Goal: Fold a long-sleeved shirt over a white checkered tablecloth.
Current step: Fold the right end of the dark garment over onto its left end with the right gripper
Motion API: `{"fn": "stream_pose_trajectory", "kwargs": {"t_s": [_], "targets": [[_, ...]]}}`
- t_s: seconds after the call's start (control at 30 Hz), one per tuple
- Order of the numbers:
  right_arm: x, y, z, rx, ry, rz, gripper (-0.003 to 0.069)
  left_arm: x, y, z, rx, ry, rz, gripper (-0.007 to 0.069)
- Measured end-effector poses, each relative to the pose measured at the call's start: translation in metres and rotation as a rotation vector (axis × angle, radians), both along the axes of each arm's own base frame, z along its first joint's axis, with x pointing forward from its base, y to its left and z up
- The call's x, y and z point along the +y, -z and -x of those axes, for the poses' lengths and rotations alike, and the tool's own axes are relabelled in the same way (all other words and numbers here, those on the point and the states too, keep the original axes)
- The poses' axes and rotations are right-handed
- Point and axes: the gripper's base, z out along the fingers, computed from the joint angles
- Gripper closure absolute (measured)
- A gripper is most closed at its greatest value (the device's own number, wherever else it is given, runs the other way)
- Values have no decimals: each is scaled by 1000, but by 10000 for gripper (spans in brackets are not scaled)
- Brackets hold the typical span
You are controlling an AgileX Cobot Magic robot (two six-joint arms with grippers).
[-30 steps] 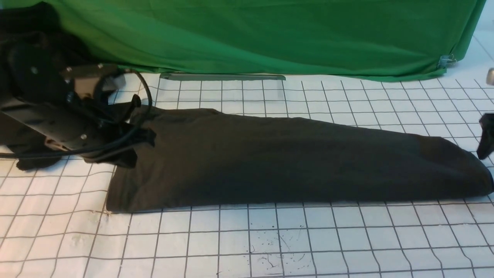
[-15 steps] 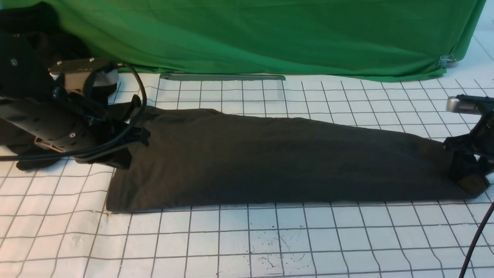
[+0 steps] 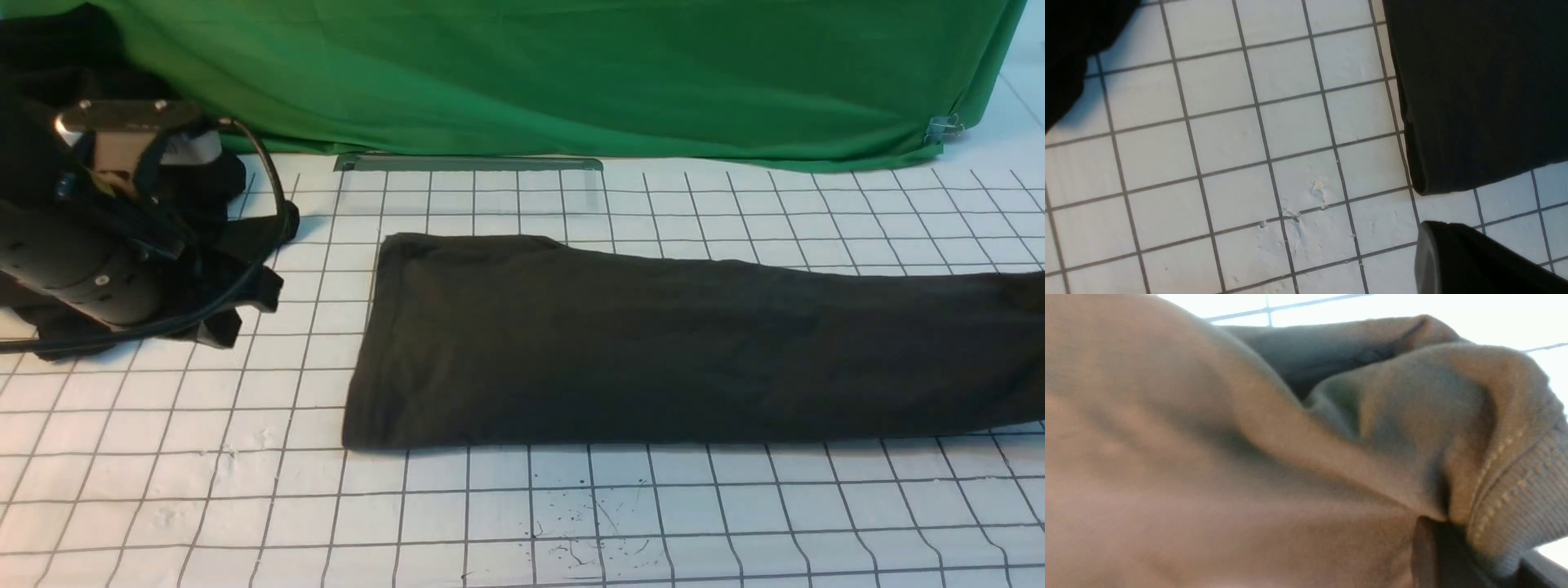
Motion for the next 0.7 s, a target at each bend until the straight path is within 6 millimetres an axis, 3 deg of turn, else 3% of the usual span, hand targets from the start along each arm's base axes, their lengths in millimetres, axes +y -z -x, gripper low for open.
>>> {"fn": "stream_pose_trajectory", "kwargs": {"t_s": [0.03, 0.17, 0.2, 0.3, 0.33, 0.37, 0.4, 0.57, 0.7], "targets": [[0, 0, 0, 3, 2, -4, 627, 0, 0, 0, 0, 0, 0, 623], [46, -37, -2, -86, -44, -76, 627, 0, -3, 1, -18, -1, 0, 623], [49, -38, -2, -90, -49, -76, 627, 0, -3, 0, -19, -1, 0, 623], [112, -60, 3, -147, -153, -190, 627, 0, -3, 0, -25, -3, 2, 623], [113, -60, 3, -147, -152, -195, 627, 0, -3, 0, -25, -3, 3, 623], [146, -65, 7, -152, -208, -244, 627, 0, -3, 0, -26, -4, 5, 623], [150, -66, 7, -153, -217, -248, 627, 0, -3, 0, -28, -4, 6, 623], [257, -76, 24, -216, -396, -356, 627, -1, -4, 0, -31, -9, 27, 623], [320, -83, 38, -285, -507, -456, 627, -3, -4, -1, -33, -15, 49, 623]]}}
